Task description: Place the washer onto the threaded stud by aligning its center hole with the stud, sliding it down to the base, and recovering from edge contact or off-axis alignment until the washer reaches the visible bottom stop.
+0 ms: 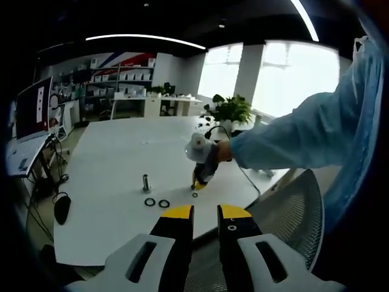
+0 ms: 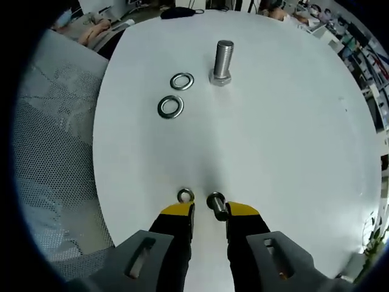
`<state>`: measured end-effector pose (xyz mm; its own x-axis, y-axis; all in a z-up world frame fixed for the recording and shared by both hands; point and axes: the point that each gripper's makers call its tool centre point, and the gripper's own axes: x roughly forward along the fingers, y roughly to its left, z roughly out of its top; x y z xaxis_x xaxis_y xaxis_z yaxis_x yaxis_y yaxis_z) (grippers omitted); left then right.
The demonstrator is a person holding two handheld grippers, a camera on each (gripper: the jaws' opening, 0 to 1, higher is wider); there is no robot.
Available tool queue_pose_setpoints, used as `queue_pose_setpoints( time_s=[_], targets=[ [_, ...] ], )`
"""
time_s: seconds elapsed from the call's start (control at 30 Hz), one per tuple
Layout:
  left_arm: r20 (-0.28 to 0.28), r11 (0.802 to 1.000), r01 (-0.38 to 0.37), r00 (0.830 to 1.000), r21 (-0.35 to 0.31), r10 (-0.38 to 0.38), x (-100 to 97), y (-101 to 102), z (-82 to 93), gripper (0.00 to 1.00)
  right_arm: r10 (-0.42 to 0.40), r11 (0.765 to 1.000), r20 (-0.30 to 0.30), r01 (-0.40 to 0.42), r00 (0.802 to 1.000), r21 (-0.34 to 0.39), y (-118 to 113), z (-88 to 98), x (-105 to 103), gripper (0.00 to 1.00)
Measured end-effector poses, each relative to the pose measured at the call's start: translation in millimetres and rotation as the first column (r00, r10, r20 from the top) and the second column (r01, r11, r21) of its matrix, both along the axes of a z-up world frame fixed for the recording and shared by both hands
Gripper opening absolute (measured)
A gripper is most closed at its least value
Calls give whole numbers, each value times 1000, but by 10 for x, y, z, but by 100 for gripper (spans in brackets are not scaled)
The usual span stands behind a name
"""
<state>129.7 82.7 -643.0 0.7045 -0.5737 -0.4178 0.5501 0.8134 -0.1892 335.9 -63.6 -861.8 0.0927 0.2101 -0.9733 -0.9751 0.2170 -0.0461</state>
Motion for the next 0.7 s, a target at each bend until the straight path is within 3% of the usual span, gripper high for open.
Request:
queue_pose_setpoints(
  time_s=[0.17, 0.43, 0.53, 0.7],
  targets=[
    [1, 1000, -4, 1000, 6, 4, -1, 6, -3, 13, -30, 999, 0, 30, 1000, 45, 10, 44, -72, 22],
    [5, 1000, -1, 1000, 11, 1, 1, -1, 0, 13, -65, 997, 8, 65, 998, 31, -141, 75, -83, 21],
    [5, 1000, 0, 1000, 12, 0, 0, 1, -1, 13, -90, 994, -29, 92, 995, 52, -132, 74, -149, 20],
    [6, 1000, 2, 1000, 15, -2, -5, 0, -2, 13, -49, 997, -61, 53, 997, 63, -54, 21, -287, 19]
  ],
)
